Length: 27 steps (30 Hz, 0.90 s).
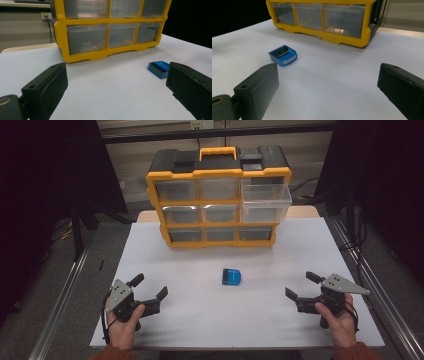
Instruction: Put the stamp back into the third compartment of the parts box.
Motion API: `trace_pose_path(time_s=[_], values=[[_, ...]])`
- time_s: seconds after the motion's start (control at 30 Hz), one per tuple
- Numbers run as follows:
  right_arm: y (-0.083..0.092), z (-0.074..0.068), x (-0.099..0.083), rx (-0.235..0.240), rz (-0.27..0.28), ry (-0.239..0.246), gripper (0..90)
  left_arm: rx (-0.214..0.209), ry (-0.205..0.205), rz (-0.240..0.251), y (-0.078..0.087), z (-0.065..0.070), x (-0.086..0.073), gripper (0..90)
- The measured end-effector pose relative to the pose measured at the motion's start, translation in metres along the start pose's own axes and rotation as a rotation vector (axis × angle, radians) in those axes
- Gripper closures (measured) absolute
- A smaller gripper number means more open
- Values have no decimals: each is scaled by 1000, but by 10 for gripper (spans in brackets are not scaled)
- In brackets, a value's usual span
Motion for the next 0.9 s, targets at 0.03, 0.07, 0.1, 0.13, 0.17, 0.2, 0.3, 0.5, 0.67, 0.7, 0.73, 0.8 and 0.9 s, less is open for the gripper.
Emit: trace_pose_path(time_s=[0.03, 0.07, 0.1, 0.13, 0.17, 0.2, 0.3, 0.5, 0.67, 0.7, 0.73, 0.8, 0.9], values=[[-2, -2, 0, 11, -5, 8, 29, 2, 3, 2, 0, 1, 0, 40], [-2, -2, 0, 11, -5, 8, 29, 2, 3, 2, 0, 1, 0, 40], [-3, -2, 0, 22, -18, 19, 29, 2, 0, 3, 0, 1, 0, 40], [-4, -3, 0, 28, -32, 15, 29, -3, -9, 2, 0, 1, 0, 40], [-6, -4, 0, 41, -42, 14, 29, -8, -8, 0, 0, 1, 0, 40], [-7, -6, 0, 51, -52, 5, 28, -6, -3, 2, 1, 1, 0, 40], [-11, -10, 1, 60, -72, 18, 24, 1, 1, 8, 1, 0, -1, 40], [-15, -15, 9, 94, -87, 39, 23, 5, -4, 5, 1, 0, 0, 40], [-20, -20, 10, 116, -115, 46, 25, 0, -7, 2, 0, 1, 0, 40], [-21, -21, 11, 130, -123, 45, 29, 1, -9, 4, 1, 1, 0, 40], [-23, -22, 11, 150, -130, 39, 36, 11, -10, 2, 1, 1, 0, 40], [-26, -24, 13, 156, -136, 43, 29, 8, 6, 6, 1, 1, 0, 40], [-33, -27, 15, 172, -154, 45, 22, 9, -13, 7, 1, 3, 0, 40]])
Point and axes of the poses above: each handheld gripper's, and its own axes: y roughly backward along the jaws, x roughly out of its top, z roughly to its right, the point moved 2 cm from there along -y, roughly forward along the jaws, and after that the axes turned 8 degrees about x, right-handed, at the moved point
